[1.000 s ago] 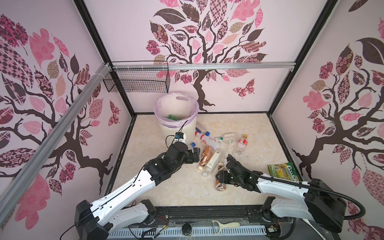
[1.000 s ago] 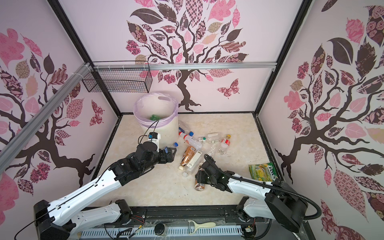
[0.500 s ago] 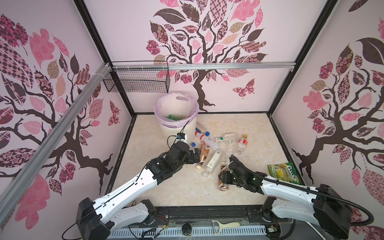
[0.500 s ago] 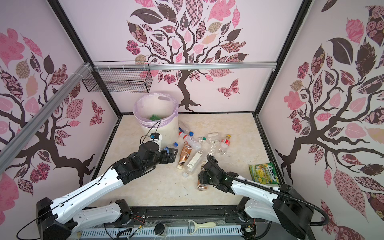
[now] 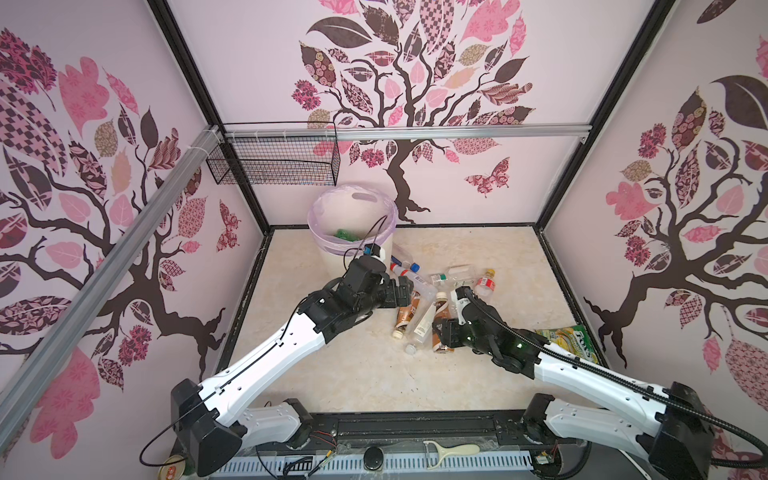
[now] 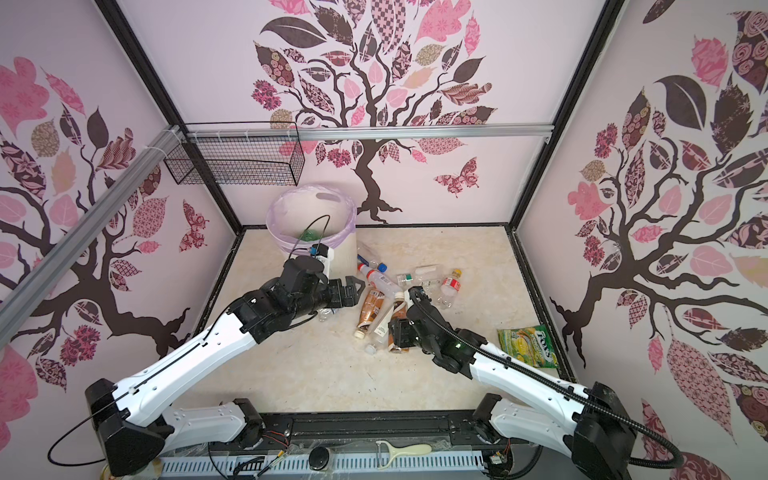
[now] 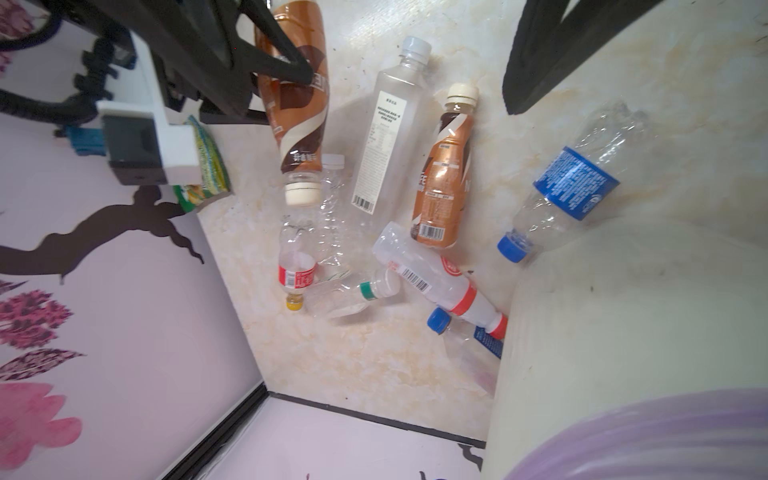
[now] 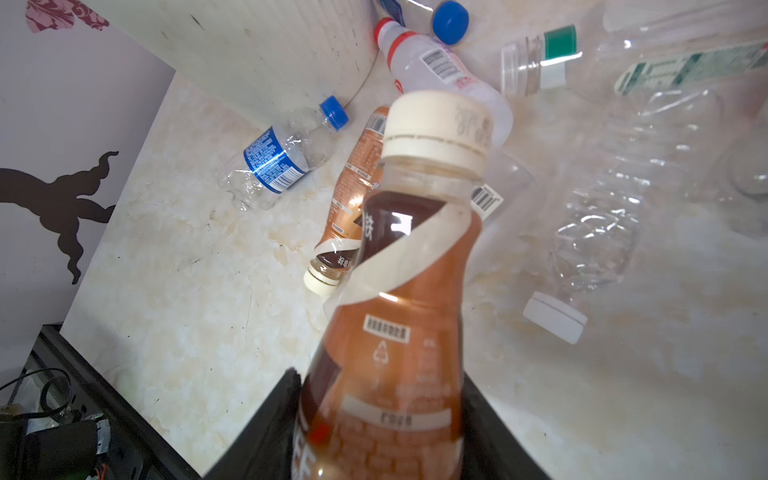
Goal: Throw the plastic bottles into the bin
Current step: 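Close right gripper on the coffee bottle and lift it toward left gripper, then grasp the coffee bottle cap with left gripper while right gripper holds it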
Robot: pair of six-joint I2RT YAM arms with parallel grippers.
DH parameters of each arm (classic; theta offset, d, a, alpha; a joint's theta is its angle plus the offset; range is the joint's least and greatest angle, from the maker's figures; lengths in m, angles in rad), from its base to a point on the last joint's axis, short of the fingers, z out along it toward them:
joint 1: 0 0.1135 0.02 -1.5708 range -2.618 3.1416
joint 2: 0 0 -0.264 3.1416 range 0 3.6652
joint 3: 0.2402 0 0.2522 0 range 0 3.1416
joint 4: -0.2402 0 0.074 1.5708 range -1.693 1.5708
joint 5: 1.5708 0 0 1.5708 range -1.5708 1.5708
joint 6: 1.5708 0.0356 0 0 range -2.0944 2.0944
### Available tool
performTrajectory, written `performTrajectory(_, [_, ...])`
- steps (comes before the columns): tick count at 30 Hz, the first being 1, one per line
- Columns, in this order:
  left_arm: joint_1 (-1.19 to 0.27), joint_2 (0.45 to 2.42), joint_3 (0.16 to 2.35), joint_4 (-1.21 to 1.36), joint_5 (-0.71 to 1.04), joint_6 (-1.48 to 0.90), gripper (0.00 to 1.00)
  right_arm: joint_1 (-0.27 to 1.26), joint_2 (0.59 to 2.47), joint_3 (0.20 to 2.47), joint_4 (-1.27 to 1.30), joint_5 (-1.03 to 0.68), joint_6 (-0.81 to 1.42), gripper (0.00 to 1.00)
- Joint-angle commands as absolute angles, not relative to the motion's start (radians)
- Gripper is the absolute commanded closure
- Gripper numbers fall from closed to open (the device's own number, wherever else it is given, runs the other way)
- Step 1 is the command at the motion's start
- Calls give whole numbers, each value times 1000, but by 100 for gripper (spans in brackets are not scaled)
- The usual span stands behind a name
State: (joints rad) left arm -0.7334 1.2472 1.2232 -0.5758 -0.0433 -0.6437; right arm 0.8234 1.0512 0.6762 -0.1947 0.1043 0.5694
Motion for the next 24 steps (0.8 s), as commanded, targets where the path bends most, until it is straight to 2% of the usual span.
performTrajectory(1, [-662, 1276, 1292, -545, 138, -694, 2, 826, 1079, 752, -154, 96, 486, 53])
performTrajectory(10, [-643, 1416, 1497, -588, 229, -689, 2, 826, 1107, 865, -88, 35, 386, 53])
performTrajectory(15, [-643, 1446, 1508, -544, 240, -704, 2, 826, 1128, 915, -86, 13, 378, 53])
performTrajectory(24, [-643, 1492, 1519, -523, 230, -712, 11, 826, 1149, 963, -70, -27, 390, 53])
